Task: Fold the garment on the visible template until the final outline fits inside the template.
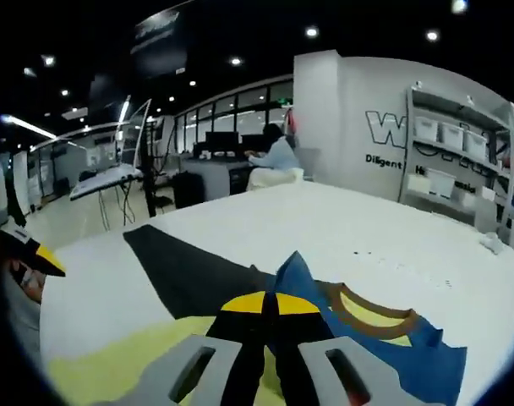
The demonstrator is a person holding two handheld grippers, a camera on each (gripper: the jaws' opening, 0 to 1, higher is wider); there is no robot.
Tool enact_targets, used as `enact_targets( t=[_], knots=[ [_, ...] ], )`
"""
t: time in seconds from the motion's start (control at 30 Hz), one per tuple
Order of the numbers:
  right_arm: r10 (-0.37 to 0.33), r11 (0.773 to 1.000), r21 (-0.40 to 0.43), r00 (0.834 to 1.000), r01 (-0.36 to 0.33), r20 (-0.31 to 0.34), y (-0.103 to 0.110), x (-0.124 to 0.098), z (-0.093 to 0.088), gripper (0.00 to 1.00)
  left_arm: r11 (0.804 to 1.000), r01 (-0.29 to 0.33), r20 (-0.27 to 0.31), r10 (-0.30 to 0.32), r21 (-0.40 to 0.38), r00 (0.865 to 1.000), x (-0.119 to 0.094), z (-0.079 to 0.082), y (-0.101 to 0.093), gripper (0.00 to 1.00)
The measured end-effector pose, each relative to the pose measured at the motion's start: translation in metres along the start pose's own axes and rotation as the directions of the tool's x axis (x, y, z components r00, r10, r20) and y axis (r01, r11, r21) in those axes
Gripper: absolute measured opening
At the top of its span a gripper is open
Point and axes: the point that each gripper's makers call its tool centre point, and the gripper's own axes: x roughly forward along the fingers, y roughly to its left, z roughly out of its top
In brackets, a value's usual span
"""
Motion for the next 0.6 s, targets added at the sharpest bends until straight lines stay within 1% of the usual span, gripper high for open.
enact_targets(
  t=[0.13, 0.23, 0.27, 0.33, 0.4, 0.53, 0.6],
  knots=[
    [0.05, 0.997, -0.051, 0.998, -0.052, -0.032, 0.023, 0.01, -0.013, 0.0, 1.0, -0.016, -0.002, 0.016, -0.013, 1.0, -0.004, -0.002, 0.003, 0.91],
    [0.063, 0.997, -0.053, 0.997, -0.065, -0.04, 0.032, 0.014, -0.017, 0.0, 1.0, -0.025, -0.005, 0.025, -0.014, 1.0, -0.006, -0.004, 0.004, 0.9],
    [0.07, 0.995, -0.073, 0.996, -0.074, -0.053, 0.035, 0.014, -0.02, 0.0, 0.999, -0.029, -0.006, 0.028, -0.018, 1.0, -0.007, -0.005, 0.005, 0.9],
    [0.078, 0.994, -0.077, 0.994, -0.083, -0.07, 0.039, 0.014, -0.027, 0.0, 0.999, -0.033, -0.009, 0.033, -0.023, 0.999, -0.008, -0.007, 0.006, 0.9],
    [0.1, 0.985, -0.133, 0.99, -0.112, -0.095, 0.044, 0.014, -0.032, 0.0, 0.999, -0.037, -0.011, 0.036, -0.024, 0.999, -0.009, -0.007, 0.007, 0.9],
    [0.11, 0.981, -0.149, 0.989, -0.124, -0.099, 0.05, 0.013, -0.033, 0.0, 0.999, -0.038, -0.007, 0.038, -0.03, 0.999, -0.009, -0.006, 0.006, 0.9],
    [0.115, 0.981, -0.143, 0.988, -0.13, -0.106, 0.051, 0.015, -0.035, 0.0, 0.999, -0.037, -0.011, 0.037, -0.029, 0.999, -0.009, -0.007, 0.005, 0.9]
  ],
)
